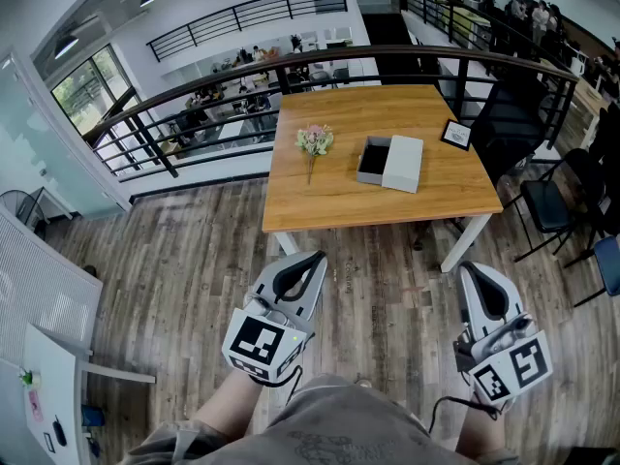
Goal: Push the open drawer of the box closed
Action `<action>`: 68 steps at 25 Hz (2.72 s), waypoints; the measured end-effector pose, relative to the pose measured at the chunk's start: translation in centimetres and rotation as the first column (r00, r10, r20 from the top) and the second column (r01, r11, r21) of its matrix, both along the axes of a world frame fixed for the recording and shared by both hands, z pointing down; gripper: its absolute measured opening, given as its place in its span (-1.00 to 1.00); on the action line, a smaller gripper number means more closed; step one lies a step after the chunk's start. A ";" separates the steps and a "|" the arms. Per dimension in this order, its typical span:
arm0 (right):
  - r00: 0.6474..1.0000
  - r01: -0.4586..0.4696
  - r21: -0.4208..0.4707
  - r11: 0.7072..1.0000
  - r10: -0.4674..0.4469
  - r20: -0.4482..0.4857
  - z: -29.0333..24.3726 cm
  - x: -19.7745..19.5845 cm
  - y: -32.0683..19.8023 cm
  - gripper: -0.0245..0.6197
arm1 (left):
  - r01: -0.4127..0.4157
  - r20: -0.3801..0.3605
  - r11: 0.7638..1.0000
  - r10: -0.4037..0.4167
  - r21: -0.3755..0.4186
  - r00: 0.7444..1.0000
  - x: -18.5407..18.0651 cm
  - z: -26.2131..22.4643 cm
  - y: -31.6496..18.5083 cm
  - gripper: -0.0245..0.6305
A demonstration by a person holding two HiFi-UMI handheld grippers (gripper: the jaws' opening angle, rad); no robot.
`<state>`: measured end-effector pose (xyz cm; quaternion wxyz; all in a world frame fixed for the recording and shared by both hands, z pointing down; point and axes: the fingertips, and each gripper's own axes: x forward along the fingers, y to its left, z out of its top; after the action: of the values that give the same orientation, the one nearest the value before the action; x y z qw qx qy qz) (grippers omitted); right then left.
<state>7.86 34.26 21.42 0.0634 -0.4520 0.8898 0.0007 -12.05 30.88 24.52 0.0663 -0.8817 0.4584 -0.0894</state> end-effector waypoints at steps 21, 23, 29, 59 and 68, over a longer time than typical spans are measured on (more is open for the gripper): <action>0.997 0.080 -0.085 0.993 -0.079 0.009 2.6 -1.3 -2.2 -0.83 | 0.087 -0.088 0.996 -0.087 0.002 0.992 -1.4 0.7 -3.2 -0.88; 0.996 0.085 -0.093 0.992 -0.084 0.014 2.7 -1.0 -3.3 -0.83 | 0.142 -0.153 0.987 -0.130 0.070 0.980 -1.9 -0.8 -4.4 -0.54; 0.997 0.080 -0.108 0.991 -0.079 0.014 4.6 0.4 -8.7 -0.83 | 0.175 -0.150 0.978 -0.157 0.117 0.976 -1.4 0.2 -10.3 -0.20; 0.998 -0.059 -0.354 0.933 0.043 -0.054 13.3 -5.1 -46.3 -0.83 | -0.070 0.409 0.989 0.117 -0.129 0.905 -6.6 16.1 -51.7 -0.12; 0.995 -0.065 -0.405 0.912 0.030 -0.092 17.7 -5.3 -53.5 -0.83 | -0.193 0.547 0.939 0.325 -0.285 0.771 -3.5 26.5 -57.8 -0.12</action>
<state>2.52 -19.19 39.09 -0.0695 -0.4763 0.8610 -0.1641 -15.51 -26.88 50.98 0.1215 -0.8674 0.2766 -0.3953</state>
